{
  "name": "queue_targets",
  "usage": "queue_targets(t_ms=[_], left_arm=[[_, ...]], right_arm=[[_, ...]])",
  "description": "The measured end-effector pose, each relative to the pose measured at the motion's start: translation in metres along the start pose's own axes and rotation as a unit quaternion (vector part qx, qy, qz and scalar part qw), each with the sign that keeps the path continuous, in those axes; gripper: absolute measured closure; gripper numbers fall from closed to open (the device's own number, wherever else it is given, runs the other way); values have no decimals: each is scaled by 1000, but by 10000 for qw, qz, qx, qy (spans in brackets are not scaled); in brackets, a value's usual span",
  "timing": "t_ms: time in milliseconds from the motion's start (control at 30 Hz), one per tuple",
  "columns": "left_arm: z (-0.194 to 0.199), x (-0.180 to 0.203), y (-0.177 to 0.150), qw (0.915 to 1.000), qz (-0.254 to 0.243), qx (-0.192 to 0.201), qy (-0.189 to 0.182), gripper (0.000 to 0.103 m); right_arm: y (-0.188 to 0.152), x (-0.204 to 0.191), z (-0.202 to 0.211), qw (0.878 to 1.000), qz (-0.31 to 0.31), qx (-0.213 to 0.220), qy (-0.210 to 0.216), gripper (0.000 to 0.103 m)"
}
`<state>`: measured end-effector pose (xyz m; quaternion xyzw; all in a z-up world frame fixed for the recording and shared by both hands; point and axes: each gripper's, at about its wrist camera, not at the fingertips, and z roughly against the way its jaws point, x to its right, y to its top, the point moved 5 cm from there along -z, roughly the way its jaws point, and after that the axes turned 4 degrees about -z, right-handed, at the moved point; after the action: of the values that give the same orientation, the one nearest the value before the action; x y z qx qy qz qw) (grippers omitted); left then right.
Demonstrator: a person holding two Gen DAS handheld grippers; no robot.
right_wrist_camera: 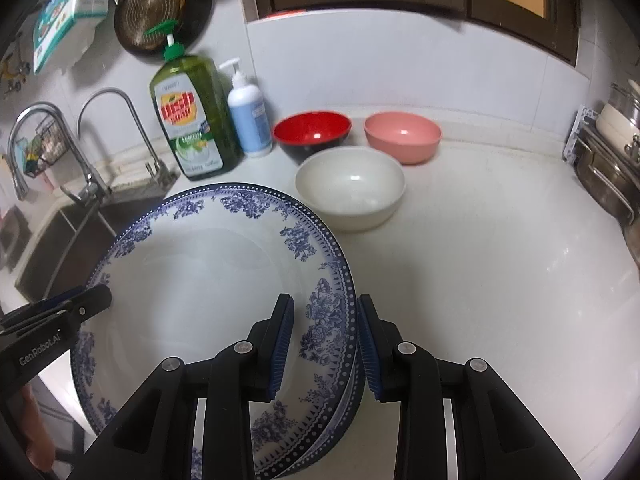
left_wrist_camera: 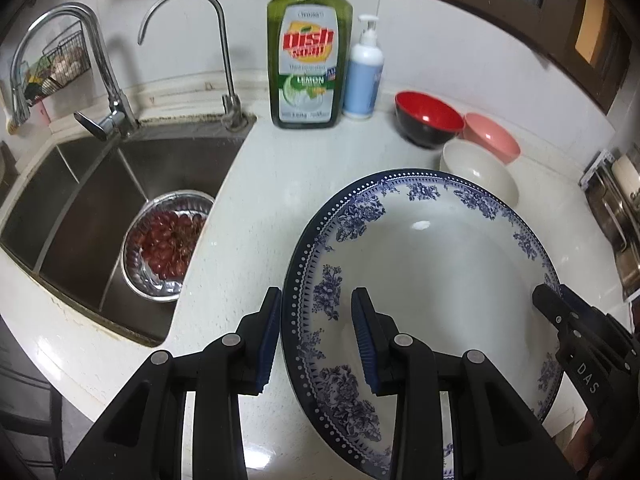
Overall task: Organize plates and bowls
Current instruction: 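Lower the smaller plate onto the stacked plates with both tools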
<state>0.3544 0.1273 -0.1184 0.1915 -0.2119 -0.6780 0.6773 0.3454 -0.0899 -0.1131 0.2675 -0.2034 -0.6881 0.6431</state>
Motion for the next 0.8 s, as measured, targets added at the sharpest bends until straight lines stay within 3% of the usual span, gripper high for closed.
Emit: queue_targets(t_ms=[800], left_arm=[[-55, 8, -26, 9979, -148, -625, 103, 68]], right_arm=[[-35, 13, -49, 9975, 11, -695, -87, 70]])
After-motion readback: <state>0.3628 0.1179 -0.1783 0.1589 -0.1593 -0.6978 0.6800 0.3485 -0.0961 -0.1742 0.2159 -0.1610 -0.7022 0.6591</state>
